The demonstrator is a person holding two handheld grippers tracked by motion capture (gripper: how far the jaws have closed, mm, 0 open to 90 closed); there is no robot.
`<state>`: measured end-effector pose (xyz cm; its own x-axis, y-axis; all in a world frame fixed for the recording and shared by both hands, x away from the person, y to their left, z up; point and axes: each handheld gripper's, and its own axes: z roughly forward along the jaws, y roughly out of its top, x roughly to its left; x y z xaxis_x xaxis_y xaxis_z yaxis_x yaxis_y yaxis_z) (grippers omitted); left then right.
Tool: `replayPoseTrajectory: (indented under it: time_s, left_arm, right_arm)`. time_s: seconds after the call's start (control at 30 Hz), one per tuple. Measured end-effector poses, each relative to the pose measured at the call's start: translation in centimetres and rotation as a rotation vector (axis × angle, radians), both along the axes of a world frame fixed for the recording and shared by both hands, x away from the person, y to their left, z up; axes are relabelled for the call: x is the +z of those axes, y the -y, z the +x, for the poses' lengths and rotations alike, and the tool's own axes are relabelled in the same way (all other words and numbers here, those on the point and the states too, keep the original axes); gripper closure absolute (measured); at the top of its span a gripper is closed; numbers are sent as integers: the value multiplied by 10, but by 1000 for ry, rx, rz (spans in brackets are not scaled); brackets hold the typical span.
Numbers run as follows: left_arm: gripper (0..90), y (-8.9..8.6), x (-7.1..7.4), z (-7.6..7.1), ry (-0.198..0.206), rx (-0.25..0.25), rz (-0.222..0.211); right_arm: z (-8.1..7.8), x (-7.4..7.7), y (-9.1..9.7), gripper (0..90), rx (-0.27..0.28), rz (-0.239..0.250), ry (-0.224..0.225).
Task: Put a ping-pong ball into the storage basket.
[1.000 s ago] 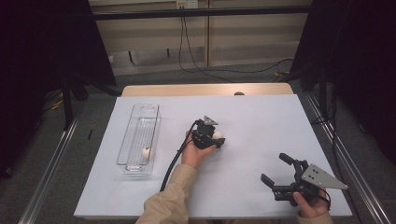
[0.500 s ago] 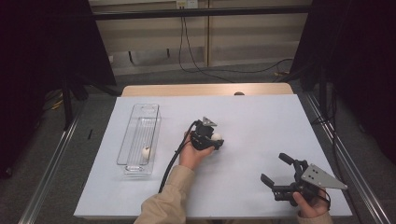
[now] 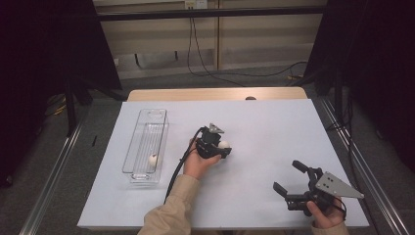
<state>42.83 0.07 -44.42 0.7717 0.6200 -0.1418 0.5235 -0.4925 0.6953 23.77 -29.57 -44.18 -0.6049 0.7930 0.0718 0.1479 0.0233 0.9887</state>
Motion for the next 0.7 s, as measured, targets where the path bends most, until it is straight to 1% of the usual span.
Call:
replayPoseTrajectory:
  time_s: [0.2,0.4,0.7]
  left_arm:
    - [511,-4,4,-1,-7,-6,-8]
    - [511,-7,7,-3,-3,-12,-2]
    - [511,-15,9,-5,-22,-16,-5]
  right_arm:
    - [0,0,0,11,0,-1,0]
    - [0,0,0,11,1,-2,0]
    - [1,0,-1,11,1,-5,-1]
